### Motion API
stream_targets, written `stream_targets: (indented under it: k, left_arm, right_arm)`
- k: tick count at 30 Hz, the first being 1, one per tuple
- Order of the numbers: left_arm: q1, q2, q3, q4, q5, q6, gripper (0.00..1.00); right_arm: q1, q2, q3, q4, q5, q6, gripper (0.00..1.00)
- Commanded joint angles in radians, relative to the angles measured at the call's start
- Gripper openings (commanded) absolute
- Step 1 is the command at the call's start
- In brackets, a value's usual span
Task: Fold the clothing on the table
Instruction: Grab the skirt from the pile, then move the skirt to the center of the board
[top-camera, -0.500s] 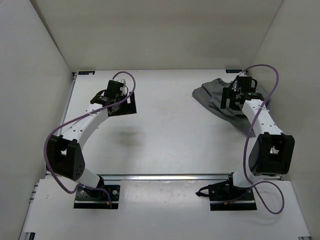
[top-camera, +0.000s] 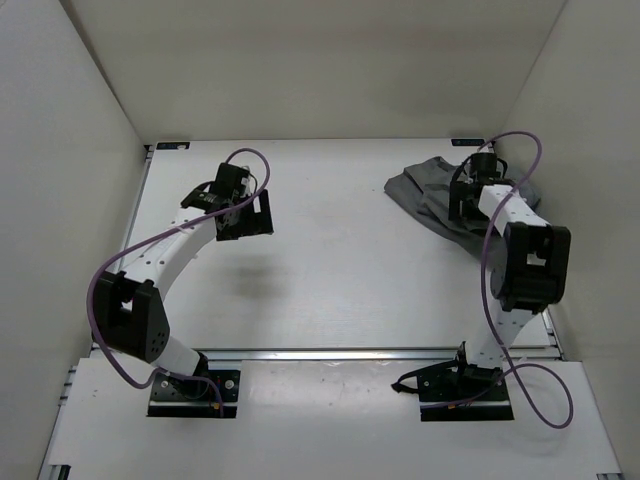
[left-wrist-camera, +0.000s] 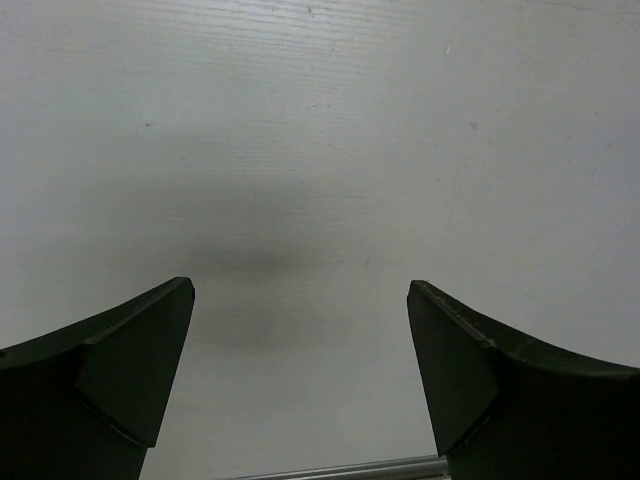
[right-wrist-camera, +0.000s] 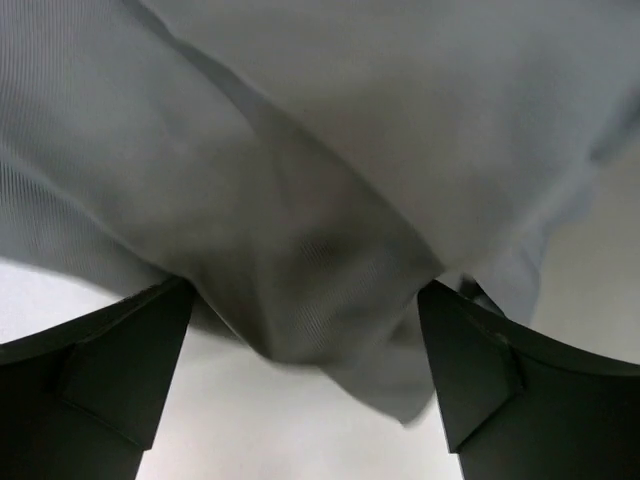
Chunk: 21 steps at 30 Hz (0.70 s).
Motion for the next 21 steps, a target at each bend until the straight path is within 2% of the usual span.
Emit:
stream_targets:
  k: [1,2,4,5,7,9,10,11,13,16,19,21]
  left_arm:
    - [0.015,-0.038,0.016,-0.011,0.042,-0.004,0.99]
    - [0.024,-0.035,0.014,-0.002,0.05,-0.001,0.99]
    - [0.03,-0.006,0.034,-0.011,0.059,0.011,0.99]
    - [0.034,0.003,0.062,-0.028,0.054,0.017,0.99]
    - [0.028,0.023,0.096,-0.051,0.054,0.034,0.99]
    - [0.03,0.019,0.079,-0.048,0.054,0.044,0.98]
    - [0.042,0.017,0.073,-0.045,0.054,0.038,0.98]
    - [0.05,0.015,0.065,-0.048,0.083,0.037,0.99]
    - [0.067,0.011,0.045,-0.023,0.102,0.039,0.99]
    - [0.067,0.009,0.007,0.03,0.103,0.05,0.99]
    - [0.08,0.017,-0.033,0.088,0.132,0.06,0.99]
    - [0.091,0.034,-0.038,0.11,0.165,0.053,0.99]
  right_arm:
    - [0.011,0.094,0.124,0.025,0.036,-0.03,0.83]
    - [0.011,0.123,0.138,0.018,0.037,-0.017,0.79]
    - [0.009,0.151,0.169,0.018,0.031,-0.011,0.58]
    - [0.014,0.175,0.208,0.009,0.026,-0.017,0.54]
    - [0.017,0.212,0.253,0.001,0.055,-0.031,0.33]
    - [0.025,0.253,0.288,-0.005,0.061,-0.05,0.19]
    - [0.026,0.253,0.31,-0.014,0.06,-0.042,0.05]
    - [0.025,0.259,0.322,-0.028,0.045,-0.033,0.0]
    - [0.032,0.258,0.351,-0.051,-0.007,-0.008,0.0]
    - [0.106,0.223,0.402,-0.095,-0.129,-0.025,0.0]
    - [0.28,0.165,0.417,-0.104,-0.124,-0.051,0.0]
    - [0.427,0.138,0.43,-0.101,-0.197,-0.051,0.0]
